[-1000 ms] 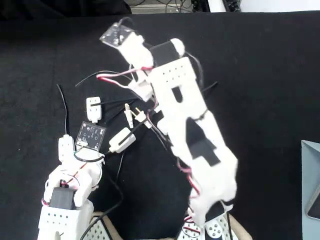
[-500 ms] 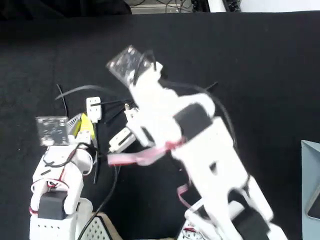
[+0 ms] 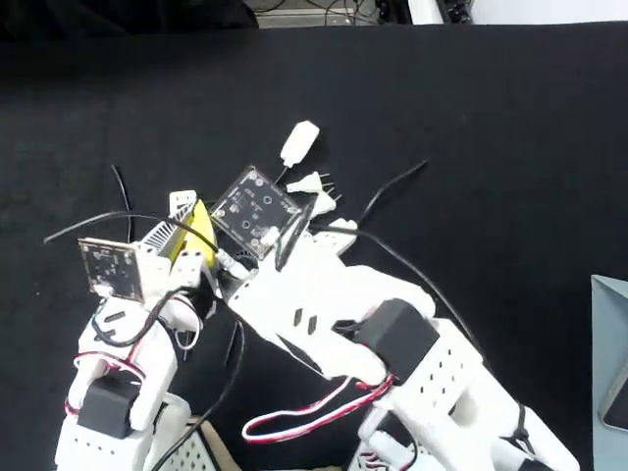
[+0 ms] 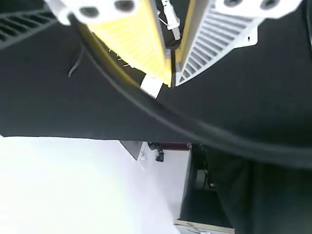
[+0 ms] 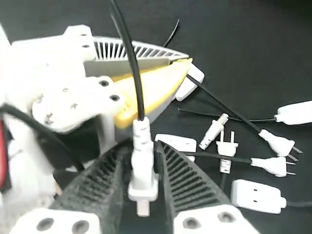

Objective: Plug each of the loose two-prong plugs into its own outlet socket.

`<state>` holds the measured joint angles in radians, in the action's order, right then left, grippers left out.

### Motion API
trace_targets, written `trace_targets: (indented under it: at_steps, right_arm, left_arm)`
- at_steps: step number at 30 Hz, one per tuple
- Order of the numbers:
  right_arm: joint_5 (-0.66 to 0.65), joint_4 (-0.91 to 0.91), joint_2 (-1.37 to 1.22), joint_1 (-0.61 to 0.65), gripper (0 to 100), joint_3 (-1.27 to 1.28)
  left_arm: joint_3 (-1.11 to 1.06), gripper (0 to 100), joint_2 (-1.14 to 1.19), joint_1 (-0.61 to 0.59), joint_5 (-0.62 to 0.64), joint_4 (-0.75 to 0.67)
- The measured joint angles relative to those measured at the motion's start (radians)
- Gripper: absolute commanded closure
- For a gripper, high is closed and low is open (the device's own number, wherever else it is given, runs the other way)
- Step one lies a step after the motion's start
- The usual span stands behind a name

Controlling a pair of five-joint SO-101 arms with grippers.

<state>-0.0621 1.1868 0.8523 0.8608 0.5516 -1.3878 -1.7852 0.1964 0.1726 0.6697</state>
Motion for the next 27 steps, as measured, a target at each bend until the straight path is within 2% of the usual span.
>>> trace_targets:
  at_steps: [6, 27]
  right_arm:
    - [0.000, 0.044, 0.005, -0.002, 98.7, 0.000]
    - [0.002, 0.046, 0.011, 0.000, 98.7, 0.075]
  left_arm:
    - [0.008, 97, 0.000, 0.054, -0.149, 0.000]
    - [0.071, 97, -0.003, 0.183, -0.502, -0.008]
